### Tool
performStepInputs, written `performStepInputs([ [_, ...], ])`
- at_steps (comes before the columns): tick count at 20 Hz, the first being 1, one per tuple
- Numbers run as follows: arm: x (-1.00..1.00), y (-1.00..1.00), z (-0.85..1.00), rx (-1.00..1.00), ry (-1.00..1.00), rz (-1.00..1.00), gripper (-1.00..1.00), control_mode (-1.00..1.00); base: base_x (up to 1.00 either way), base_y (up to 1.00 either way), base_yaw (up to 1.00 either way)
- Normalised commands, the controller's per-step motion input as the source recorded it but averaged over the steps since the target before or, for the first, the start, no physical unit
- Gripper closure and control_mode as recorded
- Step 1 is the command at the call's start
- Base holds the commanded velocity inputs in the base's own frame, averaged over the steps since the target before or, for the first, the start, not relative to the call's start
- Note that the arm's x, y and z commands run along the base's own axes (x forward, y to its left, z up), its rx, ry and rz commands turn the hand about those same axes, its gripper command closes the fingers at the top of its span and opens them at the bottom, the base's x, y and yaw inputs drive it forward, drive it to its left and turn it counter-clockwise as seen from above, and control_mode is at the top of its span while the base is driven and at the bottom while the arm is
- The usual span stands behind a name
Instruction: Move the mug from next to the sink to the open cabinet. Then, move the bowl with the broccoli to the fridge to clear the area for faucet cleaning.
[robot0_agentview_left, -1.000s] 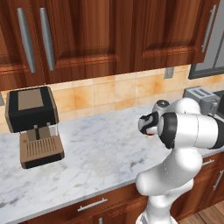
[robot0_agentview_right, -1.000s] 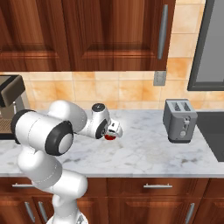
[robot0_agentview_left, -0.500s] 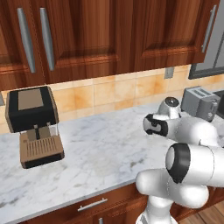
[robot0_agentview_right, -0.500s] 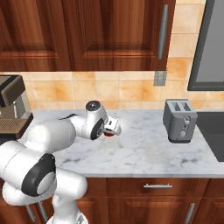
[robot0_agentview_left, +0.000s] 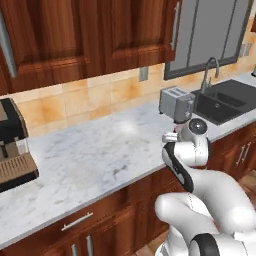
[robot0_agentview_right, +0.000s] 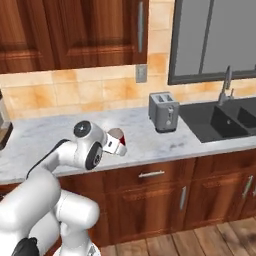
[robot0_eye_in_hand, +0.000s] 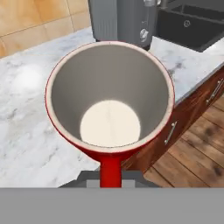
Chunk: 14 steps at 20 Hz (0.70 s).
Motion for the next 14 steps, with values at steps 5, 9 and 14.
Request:
performStepInputs([
  [5, 0.00, 0.00, 0.00, 0.00, 0.00, 0.00, 1.00, 1.00, -0.43, -0.33, -0.73],
  [9, 0.00, 0.00, 0.00, 0.00, 0.00, 0.00, 1.00, 1.00, 0.03, -0.69, -0.74],
  [14, 0.00, 0.00, 0.00, 0.00, 0.00, 0.00, 1.00, 1.00, 0.85, -0.85, -0.51],
])
